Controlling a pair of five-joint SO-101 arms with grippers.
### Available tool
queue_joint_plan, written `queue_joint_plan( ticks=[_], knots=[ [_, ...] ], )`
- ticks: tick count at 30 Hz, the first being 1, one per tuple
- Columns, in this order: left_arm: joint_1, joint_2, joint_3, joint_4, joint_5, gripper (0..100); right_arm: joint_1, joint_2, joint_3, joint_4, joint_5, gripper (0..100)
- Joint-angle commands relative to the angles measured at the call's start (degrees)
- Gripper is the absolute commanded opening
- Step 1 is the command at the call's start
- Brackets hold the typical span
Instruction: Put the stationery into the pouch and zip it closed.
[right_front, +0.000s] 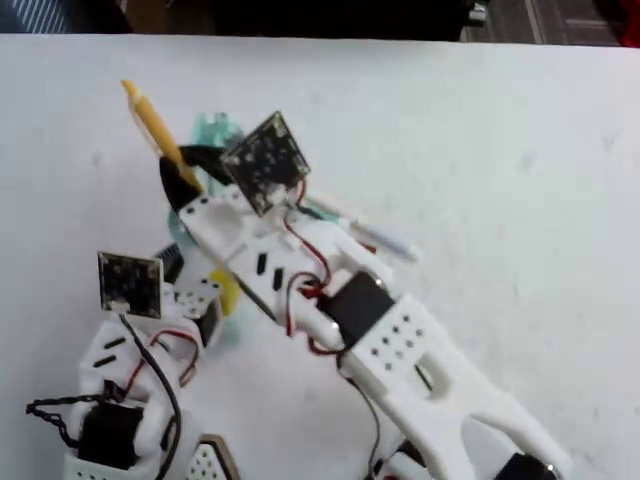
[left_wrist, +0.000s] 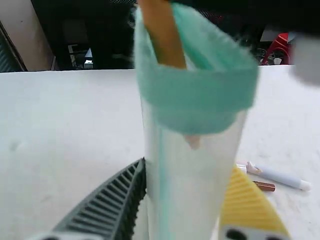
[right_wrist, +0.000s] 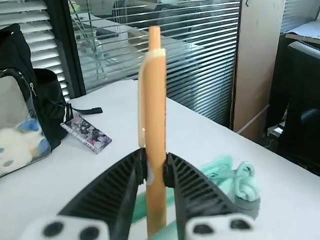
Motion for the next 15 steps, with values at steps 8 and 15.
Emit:
queue_joint_plan(
  ticks=[8,15],
  knots=[
    [-0.22,0.48,-0.62,-1.85,-0.35,24,0.84,-6.46,-3.25,8.66,0.0,19.9],
    [-0.22,0.48,-0.62,-1.85,-0.35,24,4.09,-7.52,-13.89,18.51,2.99,21.3]
  ],
)
